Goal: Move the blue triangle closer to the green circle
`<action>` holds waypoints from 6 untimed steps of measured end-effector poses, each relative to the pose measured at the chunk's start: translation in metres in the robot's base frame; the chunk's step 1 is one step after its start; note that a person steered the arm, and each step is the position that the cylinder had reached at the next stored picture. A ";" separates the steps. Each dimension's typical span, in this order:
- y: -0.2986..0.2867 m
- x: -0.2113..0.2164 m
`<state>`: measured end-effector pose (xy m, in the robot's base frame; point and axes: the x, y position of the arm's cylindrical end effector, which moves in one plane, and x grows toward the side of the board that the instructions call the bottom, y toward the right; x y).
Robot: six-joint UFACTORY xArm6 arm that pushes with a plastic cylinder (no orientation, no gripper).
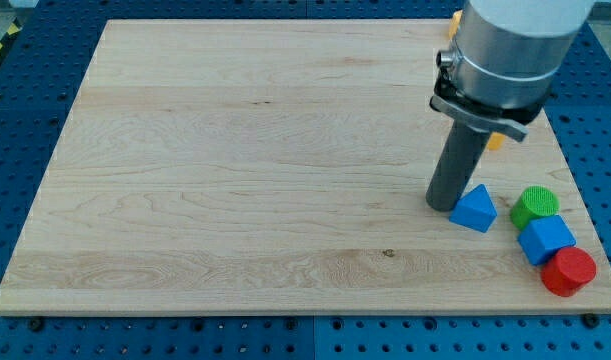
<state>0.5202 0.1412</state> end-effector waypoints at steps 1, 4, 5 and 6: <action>0.001 0.013; 0.011 -0.007; 0.025 -0.014; 0.041 -0.014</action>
